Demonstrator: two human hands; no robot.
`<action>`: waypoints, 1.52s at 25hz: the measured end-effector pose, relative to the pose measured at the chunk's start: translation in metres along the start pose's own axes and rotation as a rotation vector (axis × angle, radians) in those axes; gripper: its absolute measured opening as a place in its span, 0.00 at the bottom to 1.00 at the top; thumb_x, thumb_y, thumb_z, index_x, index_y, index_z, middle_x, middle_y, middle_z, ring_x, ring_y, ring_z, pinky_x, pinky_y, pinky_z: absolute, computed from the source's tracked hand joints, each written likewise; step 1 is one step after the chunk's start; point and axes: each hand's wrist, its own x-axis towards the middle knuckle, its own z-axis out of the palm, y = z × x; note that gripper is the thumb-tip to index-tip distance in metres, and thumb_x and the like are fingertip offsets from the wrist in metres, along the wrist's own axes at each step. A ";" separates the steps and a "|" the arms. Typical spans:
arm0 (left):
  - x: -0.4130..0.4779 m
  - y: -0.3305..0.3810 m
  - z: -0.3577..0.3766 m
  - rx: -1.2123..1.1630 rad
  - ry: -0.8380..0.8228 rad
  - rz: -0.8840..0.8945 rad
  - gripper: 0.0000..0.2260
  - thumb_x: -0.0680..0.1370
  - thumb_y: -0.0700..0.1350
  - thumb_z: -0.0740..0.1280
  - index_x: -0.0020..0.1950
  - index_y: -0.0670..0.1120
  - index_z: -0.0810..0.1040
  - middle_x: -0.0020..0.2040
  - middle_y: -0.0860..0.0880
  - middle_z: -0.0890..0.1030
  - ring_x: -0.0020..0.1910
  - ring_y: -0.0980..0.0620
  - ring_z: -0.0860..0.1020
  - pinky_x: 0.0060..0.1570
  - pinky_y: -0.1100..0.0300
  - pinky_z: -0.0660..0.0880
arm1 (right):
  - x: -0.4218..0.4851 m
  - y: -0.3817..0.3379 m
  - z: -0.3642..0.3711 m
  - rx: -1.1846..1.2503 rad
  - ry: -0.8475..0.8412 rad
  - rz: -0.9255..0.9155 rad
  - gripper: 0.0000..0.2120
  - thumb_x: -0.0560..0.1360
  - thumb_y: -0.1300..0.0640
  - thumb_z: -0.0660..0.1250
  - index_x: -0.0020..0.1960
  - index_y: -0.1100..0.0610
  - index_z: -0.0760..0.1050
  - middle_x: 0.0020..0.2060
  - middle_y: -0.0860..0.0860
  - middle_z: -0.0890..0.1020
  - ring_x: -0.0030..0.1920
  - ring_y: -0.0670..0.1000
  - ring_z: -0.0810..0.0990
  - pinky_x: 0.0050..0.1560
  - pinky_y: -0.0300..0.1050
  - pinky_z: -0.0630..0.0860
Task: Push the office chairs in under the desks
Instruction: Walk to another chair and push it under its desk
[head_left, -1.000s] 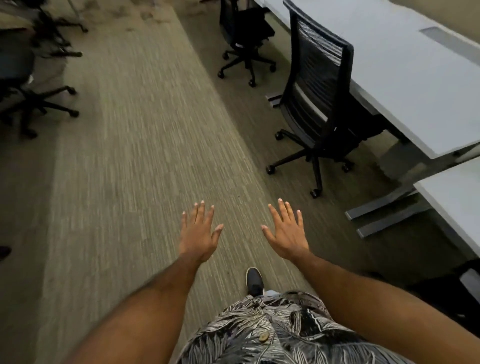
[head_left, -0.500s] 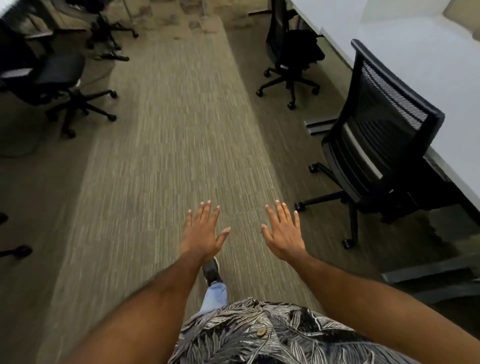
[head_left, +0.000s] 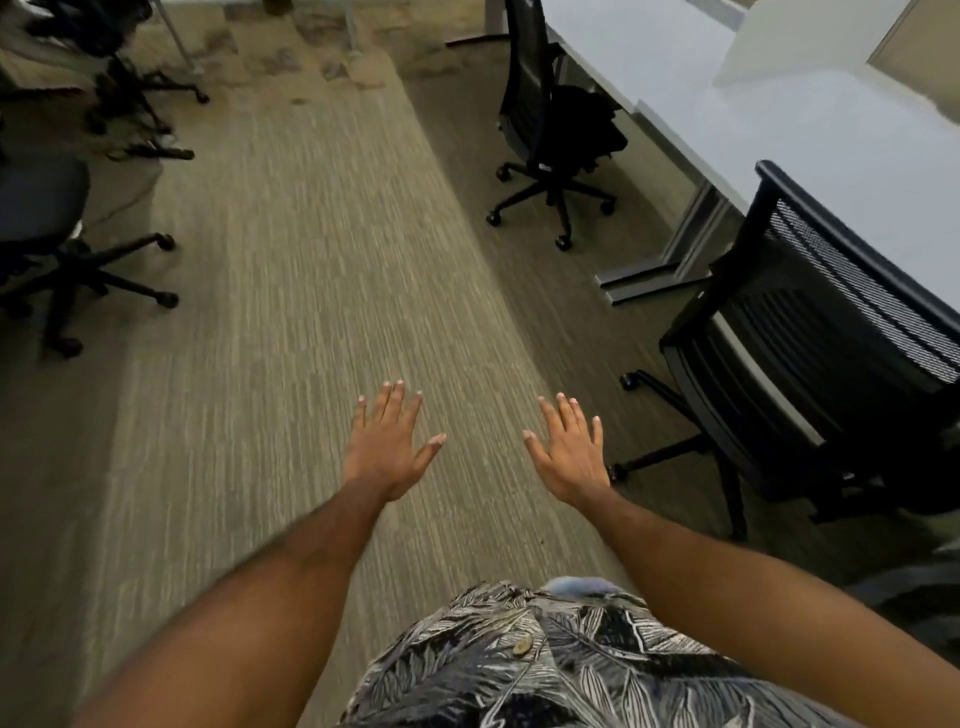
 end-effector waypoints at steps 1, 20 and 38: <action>0.021 -0.009 -0.004 -0.007 0.017 0.005 0.38 0.80 0.69 0.43 0.83 0.47 0.50 0.83 0.44 0.48 0.82 0.46 0.43 0.78 0.43 0.37 | 0.018 -0.004 -0.001 0.000 0.005 0.007 0.32 0.84 0.38 0.49 0.83 0.50 0.49 0.83 0.53 0.48 0.82 0.52 0.41 0.78 0.59 0.35; 0.462 -0.051 -0.080 -0.056 0.034 0.056 0.41 0.77 0.71 0.39 0.83 0.47 0.52 0.83 0.44 0.50 0.82 0.47 0.44 0.78 0.44 0.40 | 0.436 -0.027 -0.102 -0.037 -0.061 0.067 0.33 0.83 0.38 0.50 0.83 0.52 0.50 0.83 0.53 0.48 0.82 0.52 0.41 0.79 0.62 0.37; 0.939 -0.206 -0.184 0.045 -0.022 0.352 0.42 0.77 0.71 0.39 0.83 0.47 0.51 0.83 0.44 0.50 0.82 0.46 0.44 0.79 0.43 0.44 | 0.835 -0.140 -0.162 0.145 0.171 0.366 0.32 0.83 0.39 0.55 0.81 0.51 0.54 0.82 0.53 0.53 0.82 0.53 0.46 0.78 0.63 0.40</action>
